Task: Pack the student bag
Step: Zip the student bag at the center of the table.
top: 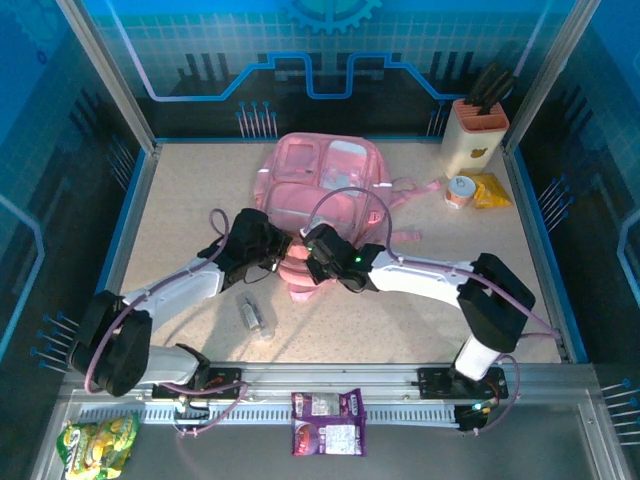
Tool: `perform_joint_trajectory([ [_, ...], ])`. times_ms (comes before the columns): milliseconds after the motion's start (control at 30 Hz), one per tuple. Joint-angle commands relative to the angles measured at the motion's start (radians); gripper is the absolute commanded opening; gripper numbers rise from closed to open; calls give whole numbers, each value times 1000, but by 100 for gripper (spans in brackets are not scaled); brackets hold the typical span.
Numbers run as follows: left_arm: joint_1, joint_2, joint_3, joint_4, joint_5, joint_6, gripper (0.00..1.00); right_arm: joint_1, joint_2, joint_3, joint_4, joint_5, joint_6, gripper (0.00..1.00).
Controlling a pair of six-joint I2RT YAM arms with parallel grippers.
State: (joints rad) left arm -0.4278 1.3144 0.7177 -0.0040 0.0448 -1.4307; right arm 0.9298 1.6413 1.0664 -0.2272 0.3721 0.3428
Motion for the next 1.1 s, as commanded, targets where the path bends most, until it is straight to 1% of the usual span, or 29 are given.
perform_joint_trajectory([
  [0,97,-81,51,-57,31,98,0,-88,-78,-92,-167,74,-36,0],
  [100,150,-103,47,-67,86,120,0,-162,-120,-119,-168,26,-73,0],
  [233,192,-123,62,-81,122,156,0,-189,-133,-102,-172,51,-118,0],
  [300,224,-121,83,-105,145,186,0,-209,-134,-95,-168,44,-120,0],
  [367,259,-111,115,-132,175,243,0,-236,-139,-100,-149,21,-119,0],
  [433,298,-81,164,-188,187,313,0,-234,-141,-87,-146,9,-125,0],
  [467,317,-60,179,-186,206,334,0,-222,-141,-81,-142,-17,-128,0],
  [500,337,-31,192,-165,247,358,0,-202,-141,-80,-124,-50,-132,0],
  [567,367,39,231,-118,331,417,11,-155,-125,-75,-88,-97,-115,0],
  [600,376,79,272,-133,372,461,15,-135,-106,-63,-79,-122,-103,0],
  [667,382,124,336,-215,387,540,22,-104,-61,-30,-72,-141,-80,0],
  [700,382,122,337,-229,379,556,31,-92,-43,-18,-66,-142,-75,0],
  [733,382,98,316,-231,357,545,42,-86,-32,-11,-53,-138,-70,0],
  [767,379,68,278,-211,330,516,45,-84,-26,-11,-35,-138,-65,0],
  [833,357,-18,149,-107,290,403,47,-86,-12,-6,-5,-145,-55,0],
  [900,318,-85,49,-68,246,288,51,-86,5,14,-17,-144,-56,0],
  [1000,205,-168,-72,-24,105,131,54,-87,14,21,-25,-137,-65,0],
  [1067,141,-172,-97,6,59,63,54,-89,14,15,-22,-138,-65,0],
])
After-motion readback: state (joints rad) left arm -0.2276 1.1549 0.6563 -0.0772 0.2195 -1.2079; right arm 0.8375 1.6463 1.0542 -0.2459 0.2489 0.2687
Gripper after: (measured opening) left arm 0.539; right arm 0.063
